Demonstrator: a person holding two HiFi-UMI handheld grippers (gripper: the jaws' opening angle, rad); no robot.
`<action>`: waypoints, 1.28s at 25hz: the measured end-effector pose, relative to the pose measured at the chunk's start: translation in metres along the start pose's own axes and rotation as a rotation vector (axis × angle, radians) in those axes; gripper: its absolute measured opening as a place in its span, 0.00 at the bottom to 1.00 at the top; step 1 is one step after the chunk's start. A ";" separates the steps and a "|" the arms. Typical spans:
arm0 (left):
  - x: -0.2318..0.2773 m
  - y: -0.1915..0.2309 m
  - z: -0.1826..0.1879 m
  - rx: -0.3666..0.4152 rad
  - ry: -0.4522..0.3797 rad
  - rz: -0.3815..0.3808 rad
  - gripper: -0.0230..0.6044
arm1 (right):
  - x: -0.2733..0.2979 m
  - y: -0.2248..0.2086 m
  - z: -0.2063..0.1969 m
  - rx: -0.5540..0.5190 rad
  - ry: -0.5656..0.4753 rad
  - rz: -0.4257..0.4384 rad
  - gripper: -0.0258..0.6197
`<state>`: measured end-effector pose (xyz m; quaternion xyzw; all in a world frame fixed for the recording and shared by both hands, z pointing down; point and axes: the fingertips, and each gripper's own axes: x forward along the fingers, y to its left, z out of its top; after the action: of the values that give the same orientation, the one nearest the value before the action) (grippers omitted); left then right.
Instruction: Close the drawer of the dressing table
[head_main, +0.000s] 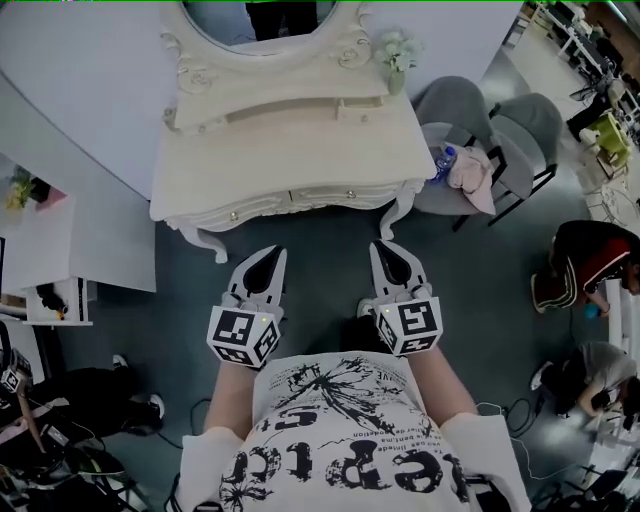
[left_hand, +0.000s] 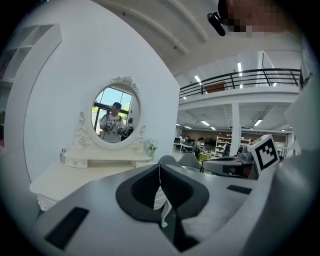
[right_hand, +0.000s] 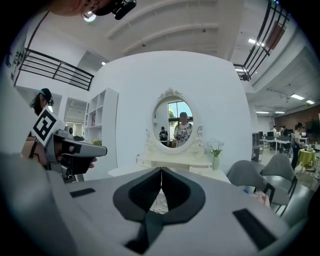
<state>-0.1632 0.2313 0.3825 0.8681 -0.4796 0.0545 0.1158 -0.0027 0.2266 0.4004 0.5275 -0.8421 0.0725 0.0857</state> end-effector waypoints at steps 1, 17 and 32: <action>0.015 -0.004 0.005 0.001 -0.005 0.008 0.07 | 0.006 -0.015 0.004 -0.002 -0.002 0.009 0.07; 0.196 -0.026 0.038 -0.014 -0.028 0.168 0.07 | 0.098 -0.199 0.018 -0.030 0.043 0.124 0.07; 0.329 0.095 0.062 -0.022 0.000 0.109 0.07 | 0.263 -0.243 0.019 0.005 0.126 0.087 0.07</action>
<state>-0.0683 -0.1032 0.4041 0.8393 -0.5268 0.0553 0.1223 0.1023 -0.1135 0.4483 0.4850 -0.8570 0.1116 0.1341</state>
